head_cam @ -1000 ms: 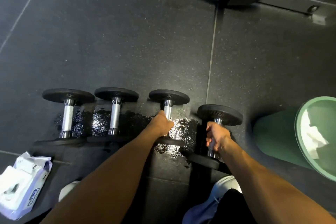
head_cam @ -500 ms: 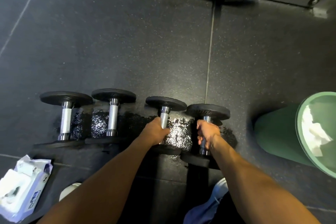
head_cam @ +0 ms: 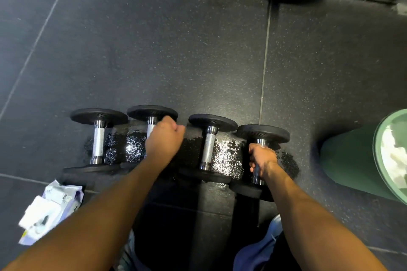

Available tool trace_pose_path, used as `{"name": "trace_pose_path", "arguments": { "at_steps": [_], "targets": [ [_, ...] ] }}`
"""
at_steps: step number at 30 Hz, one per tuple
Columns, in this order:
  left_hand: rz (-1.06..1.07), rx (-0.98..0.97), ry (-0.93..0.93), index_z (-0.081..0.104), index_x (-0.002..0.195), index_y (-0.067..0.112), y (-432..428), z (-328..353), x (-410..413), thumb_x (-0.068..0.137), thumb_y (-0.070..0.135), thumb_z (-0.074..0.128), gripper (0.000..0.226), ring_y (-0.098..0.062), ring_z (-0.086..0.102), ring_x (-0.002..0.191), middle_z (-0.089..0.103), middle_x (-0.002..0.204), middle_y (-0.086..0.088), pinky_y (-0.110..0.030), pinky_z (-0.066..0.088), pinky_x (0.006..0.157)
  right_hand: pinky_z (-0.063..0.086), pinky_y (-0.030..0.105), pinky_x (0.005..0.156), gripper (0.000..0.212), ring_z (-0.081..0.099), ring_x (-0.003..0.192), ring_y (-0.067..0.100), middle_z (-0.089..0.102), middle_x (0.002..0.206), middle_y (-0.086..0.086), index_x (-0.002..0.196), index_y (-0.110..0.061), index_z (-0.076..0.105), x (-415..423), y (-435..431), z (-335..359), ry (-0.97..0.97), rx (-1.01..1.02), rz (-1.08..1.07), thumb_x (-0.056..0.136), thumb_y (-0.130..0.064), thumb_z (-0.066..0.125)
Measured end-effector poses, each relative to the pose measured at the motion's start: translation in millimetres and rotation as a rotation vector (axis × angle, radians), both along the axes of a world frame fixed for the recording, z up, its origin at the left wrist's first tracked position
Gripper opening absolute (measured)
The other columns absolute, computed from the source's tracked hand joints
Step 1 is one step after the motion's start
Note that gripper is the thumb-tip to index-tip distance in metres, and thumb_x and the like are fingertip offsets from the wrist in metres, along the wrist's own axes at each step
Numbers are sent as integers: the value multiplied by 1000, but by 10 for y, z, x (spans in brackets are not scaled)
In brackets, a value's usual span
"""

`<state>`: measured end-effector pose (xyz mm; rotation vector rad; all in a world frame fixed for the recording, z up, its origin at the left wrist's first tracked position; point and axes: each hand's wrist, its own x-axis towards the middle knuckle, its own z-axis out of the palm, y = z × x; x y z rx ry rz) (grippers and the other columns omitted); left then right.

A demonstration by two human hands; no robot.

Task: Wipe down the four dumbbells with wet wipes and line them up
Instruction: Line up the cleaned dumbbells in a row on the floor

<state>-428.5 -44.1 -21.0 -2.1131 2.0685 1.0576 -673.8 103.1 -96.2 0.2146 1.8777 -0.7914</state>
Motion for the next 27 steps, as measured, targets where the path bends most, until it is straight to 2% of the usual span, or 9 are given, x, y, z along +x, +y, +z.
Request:
{"name": "trace_pose_path", "arguments": {
  "at_steps": [3,5,6,8,11,15,20,24,27],
  "targets": [
    [-11,33,-294,48,132,2,-133,-50,310,92,46,71,64,-42,54,126,57,132,-22,-50,48,96,30,21,38,15,36,33,13,43,43,-2,76,-13,54,-5,0,-47,1,12,-12,89,-12,61],
    [58,158,-350,36,142,-3,-169,-184,464,87,47,79,85,-46,50,134,50,143,-29,-53,46,105,29,21,38,15,35,33,14,42,44,-1,76,-13,54,-5,-7,-77,5,15,-20,89,-13,62],
    [86,230,-316,35,143,-3,-177,-264,517,88,43,80,86,-46,53,132,52,142,-30,-52,47,105,29,21,38,15,34,33,14,42,45,-1,76,-13,54,-5,-5,-88,5,17,-19,89,-13,62],
    [85,315,-227,38,142,-1,-200,-391,571,92,29,78,71,-45,60,124,59,137,-28,-50,52,103,29,20,39,15,34,33,14,40,46,0,76,-13,54,-10,-2,-112,4,15,-16,89,-12,61],
    [92,282,-164,47,138,5,-220,-458,641,94,13,72,51,-41,64,113,65,129,-24,-51,56,96,29,21,40,13,33,34,15,39,48,0,76,-13,55,-10,-4,-148,16,18,-21,87,-11,61],
    [52,279,-140,47,140,6,-226,-450,693,95,13,70,50,-39,65,111,65,127,-23,-50,57,96,29,21,40,12,32,34,15,40,51,2,76,-13,55,4,-9,-160,33,10,-29,87,-10,60],
    [-91,273,-154,51,136,8,-237,-473,675,95,17,70,46,-39,66,110,66,126,-22,-49,56,97,29,22,40,13,32,33,15,39,44,-2,72,-14,55,5,-7,-180,34,12,-48,82,-10,61],
    [-81,258,-112,52,134,6,-248,-487,628,95,17,72,45,-37,63,111,65,128,-22,-43,53,92,30,23,40,10,33,34,15,40,46,0,74,-14,56,-5,0,-155,55,14,-39,81,-10,62],
    [-106,273,-107,50,140,6,-250,-471,653,96,17,72,51,-36,62,112,63,133,-22,-41,52,91,30,23,41,10,34,35,16,42,50,2,75,-13,56,11,-7,-149,71,17,-36,81,-9,62]
  ]
}}
